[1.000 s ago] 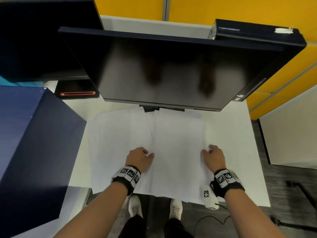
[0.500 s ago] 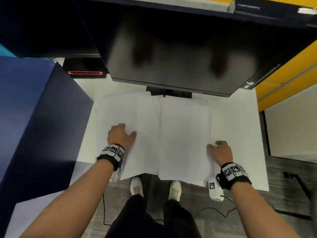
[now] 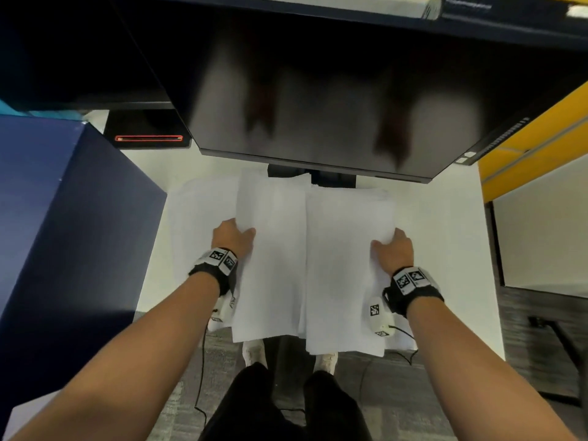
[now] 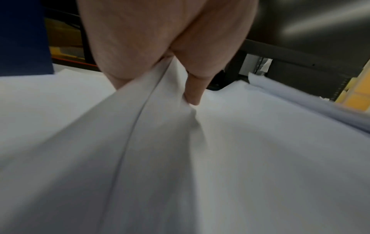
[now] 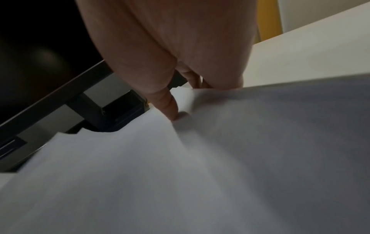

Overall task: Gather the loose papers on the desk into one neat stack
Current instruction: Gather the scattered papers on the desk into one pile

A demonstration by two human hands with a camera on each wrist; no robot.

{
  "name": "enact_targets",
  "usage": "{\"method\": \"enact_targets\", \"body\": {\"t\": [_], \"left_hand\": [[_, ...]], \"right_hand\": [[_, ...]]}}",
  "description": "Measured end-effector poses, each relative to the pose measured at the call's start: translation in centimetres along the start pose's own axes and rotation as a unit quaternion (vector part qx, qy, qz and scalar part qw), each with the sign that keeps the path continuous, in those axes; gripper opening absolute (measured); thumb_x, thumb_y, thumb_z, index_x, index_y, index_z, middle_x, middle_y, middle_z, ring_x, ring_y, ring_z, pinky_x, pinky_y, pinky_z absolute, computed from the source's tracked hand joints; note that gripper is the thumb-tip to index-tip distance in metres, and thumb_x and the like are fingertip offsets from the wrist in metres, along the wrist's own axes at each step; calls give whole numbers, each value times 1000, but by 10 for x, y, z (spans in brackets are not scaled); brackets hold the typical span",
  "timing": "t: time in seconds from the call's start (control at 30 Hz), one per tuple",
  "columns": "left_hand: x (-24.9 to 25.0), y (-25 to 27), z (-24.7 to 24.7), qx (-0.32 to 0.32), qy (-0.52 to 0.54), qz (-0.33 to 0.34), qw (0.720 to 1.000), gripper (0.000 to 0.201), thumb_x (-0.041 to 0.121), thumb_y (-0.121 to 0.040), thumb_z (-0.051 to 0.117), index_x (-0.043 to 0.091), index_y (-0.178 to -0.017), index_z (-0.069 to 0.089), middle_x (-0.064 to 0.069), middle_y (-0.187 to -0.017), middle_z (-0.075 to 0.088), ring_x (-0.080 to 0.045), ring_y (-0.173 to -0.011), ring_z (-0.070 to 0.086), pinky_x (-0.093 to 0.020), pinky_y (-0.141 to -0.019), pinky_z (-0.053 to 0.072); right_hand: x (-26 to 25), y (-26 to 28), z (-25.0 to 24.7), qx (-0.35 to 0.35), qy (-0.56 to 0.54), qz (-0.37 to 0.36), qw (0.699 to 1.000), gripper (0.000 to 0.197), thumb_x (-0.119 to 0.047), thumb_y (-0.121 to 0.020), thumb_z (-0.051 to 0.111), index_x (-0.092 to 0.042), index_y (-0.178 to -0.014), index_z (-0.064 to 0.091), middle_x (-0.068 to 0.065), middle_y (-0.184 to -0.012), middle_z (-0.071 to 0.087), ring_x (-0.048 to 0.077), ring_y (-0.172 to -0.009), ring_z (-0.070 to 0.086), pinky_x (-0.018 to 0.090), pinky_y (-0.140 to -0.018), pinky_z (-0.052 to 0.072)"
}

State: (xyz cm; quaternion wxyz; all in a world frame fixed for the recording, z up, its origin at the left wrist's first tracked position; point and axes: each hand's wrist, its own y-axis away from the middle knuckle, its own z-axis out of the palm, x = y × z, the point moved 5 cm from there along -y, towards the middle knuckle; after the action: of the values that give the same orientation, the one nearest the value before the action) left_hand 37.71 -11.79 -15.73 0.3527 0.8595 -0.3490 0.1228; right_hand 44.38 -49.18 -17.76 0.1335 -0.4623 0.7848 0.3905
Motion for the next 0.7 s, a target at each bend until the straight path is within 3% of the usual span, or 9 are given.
{"method": "enact_targets", "body": {"t": [0.1, 0.2, 0.4, 0.47, 0.57, 0.63, 0.7], "left_hand": [[5, -3, 1, -12, 35, 15, 999, 47, 38, -89, 67, 8, -124, 62, -13, -120, 69, -33, -109, 65, -28, -76, 44], [-8, -4, -6, -49, 53, 13, 997, 71, 48, -70, 85, 12, -127, 61, -7, -122, 68, -30, -113, 64, -30, -85, 47], [-3, 25, -46, 10, 77, 25, 997, 53, 32, -76, 85, 5, -118, 67, -13, -118, 71, -28, -104, 67, -28, -83, 49], [1, 41, -81, 24, 52, 50, 997, 50, 33, -76, 85, 6, -114, 69, -11, -108, 72, -24, -91, 66, -29, -78, 49], [-7, 63, -133, 22, 64, 57, 996, 40, 38, -73, 86, 19, -106, 71, 0, -96, 73, -19, -82, 69, -32, -69, 53], [-10, 69, -153, 17, 118, 66, 991, 40, 38, -70, 88, 21, -103, 73, 3, -96, 75, -19, -88, 72, -40, -80, 58], [-7, 67, -153, 4, 172, 69, 983, 41, 35, -67, 90, 20, -102, 74, 3, -98, 77, -19, -90, 74, -44, -87, 58]], "right_hand": [[10, 1, -7, 4, -16, 8, 1000, 64, -22, -86, 66, -3, -141, 41, 18, -134, 57, 35, -120, 57, 43, -103, 47], [31, 1, -22, 18, -45, 35, 998, 63, -31, -83, 72, -6, -134, 47, 13, -127, 62, 34, -113, 62, 44, -99, 50], [43, 13, -26, 36, -46, 39, 998, 51, -23, -84, 73, -6, -126, 50, 15, -120, 65, 32, -106, 63, 33, -85, 47], [43, 19, -27, 24, -43, 44, 998, 61, -31, -82, 73, -7, -132, 47, 15, -127, 62, 33, -113, 60, 36, -92, 48], [23, 34, -30, 82, 60, -16, 995, 89, -51, -79, 71, -9, -148, 32, 19, -144, 40, 38, -132, 39, 50, -109, 36], [-14, 61, -24, 106, 59, -116, 986, 91, -59, -80, 67, -13, -150, 31, 14, -146, 35, 34, -134, 33, 50, -112, 31], [-52, 94, -1, -36, -96, -174, 979, 89, -63, -79, 64, -20, -150, 32, 4, -144, 40, 21, -132, 41, 40, -111, 36]]}}
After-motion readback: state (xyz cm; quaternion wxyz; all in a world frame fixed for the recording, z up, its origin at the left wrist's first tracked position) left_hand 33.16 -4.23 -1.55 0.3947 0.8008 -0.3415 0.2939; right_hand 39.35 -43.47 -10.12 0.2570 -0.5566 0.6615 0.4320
